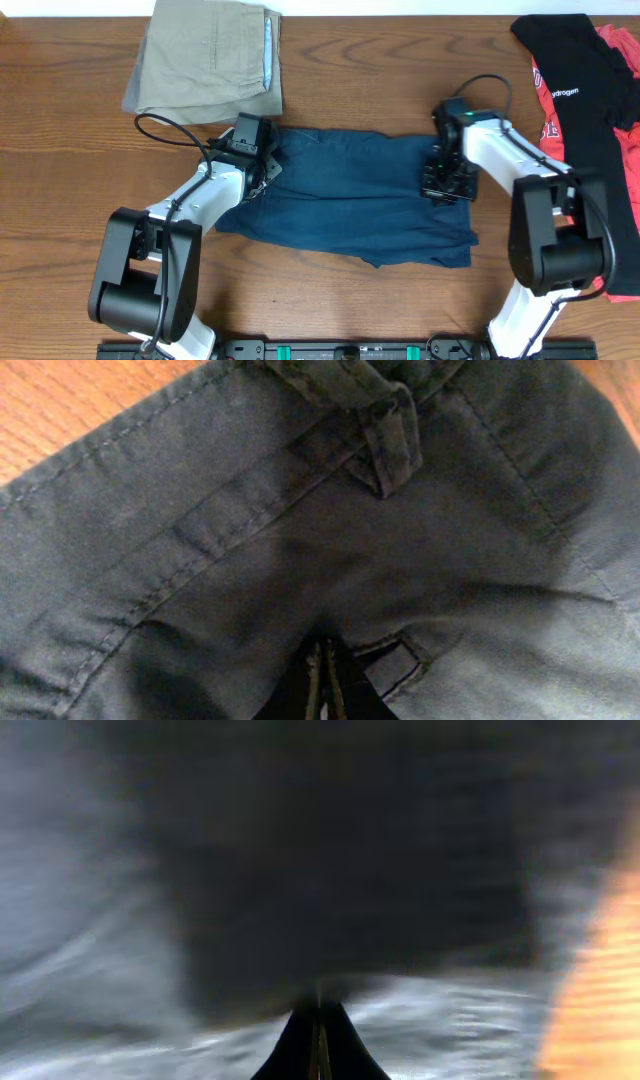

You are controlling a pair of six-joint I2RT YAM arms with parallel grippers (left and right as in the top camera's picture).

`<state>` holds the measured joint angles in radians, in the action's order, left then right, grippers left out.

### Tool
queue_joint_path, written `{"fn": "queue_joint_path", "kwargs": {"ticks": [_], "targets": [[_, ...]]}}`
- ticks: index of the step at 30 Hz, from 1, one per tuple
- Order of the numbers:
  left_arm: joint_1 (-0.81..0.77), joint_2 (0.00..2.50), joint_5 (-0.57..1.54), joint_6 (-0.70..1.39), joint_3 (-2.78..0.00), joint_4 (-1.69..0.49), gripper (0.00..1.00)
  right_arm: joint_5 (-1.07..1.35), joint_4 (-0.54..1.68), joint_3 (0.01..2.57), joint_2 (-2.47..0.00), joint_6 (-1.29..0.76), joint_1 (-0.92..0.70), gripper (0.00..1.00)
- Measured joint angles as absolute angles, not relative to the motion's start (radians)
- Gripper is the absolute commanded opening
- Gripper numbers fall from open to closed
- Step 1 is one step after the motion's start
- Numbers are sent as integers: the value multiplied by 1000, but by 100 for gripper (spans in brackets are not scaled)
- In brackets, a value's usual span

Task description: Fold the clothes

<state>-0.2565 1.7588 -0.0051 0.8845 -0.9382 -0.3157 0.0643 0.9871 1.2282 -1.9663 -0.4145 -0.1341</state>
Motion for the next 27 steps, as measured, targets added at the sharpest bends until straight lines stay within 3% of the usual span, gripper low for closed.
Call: {"fn": "queue_joint_path", "kwargs": {"ticks": [11,18,20,21,22,24,26,27], "targets": [[-242,1682,-197,913,-908,-510,6,-64,1007,1213,-1959,-428,76,1],[-242,1679,-245,947,-908,-523,6,-129,1027,1211,-1961,-430,170,1],[-242,1679,-234,945,-908,-510,6,-135,1029,1212,-1961,-430,175,5],[-242,1679,-218,938,-908,-498,10,-136,1029,1214,-1961,-431,175,9],[-242,1679,-200,922,-908,-479,37,-134,1032,1217,-1961,-432,175,16],[-242,1679,-141,870,-907,-441,98,-126,1035,1232,-1961,-427,175,62],[-242,1679,-73,820,-907,-411,98,-115,1039,1252,-1961,-423,175,99],[-242,1679,-42,793,-907,-402,98,-103,1040,1263,-1961,-421,175,99]]}}
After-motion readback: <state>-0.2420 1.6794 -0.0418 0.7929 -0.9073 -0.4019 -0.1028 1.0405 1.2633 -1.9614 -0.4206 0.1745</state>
